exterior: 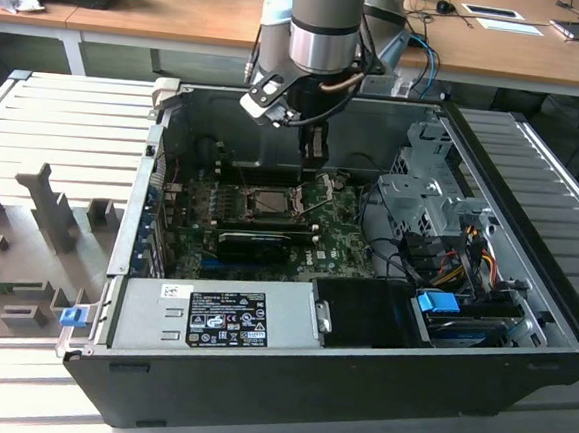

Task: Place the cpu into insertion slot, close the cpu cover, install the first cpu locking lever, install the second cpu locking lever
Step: 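Close the cpu cover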

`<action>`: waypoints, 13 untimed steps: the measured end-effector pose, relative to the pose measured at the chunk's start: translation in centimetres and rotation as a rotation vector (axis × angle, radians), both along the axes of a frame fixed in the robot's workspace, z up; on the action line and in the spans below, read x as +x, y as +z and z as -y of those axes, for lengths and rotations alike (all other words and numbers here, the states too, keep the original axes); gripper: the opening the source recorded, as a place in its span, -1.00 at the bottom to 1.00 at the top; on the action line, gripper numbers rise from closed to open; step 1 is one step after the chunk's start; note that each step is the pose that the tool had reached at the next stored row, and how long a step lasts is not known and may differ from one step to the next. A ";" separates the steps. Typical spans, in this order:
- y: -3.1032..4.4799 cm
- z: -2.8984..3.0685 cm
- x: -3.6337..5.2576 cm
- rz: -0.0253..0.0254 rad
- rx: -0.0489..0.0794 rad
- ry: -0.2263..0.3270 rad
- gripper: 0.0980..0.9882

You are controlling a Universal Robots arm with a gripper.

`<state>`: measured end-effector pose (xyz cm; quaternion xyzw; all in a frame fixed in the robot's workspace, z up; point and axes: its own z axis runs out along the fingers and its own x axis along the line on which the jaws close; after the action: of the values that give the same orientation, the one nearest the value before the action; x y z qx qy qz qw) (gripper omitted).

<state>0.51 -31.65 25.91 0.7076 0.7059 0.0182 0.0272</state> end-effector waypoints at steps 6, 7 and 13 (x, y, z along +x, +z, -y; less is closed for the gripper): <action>-0.13 0.00 1.87 -0.0085 0.018 0.009 -0.98; -0.15 0.00 2.06 -0.0085 0.018 0.011 -0.98; -0.26 -0.01 2.92 -0.0085 0.010 0.014 -0.98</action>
<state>3.42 -31.64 25.65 0.7028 0.7109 0.0190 0.0204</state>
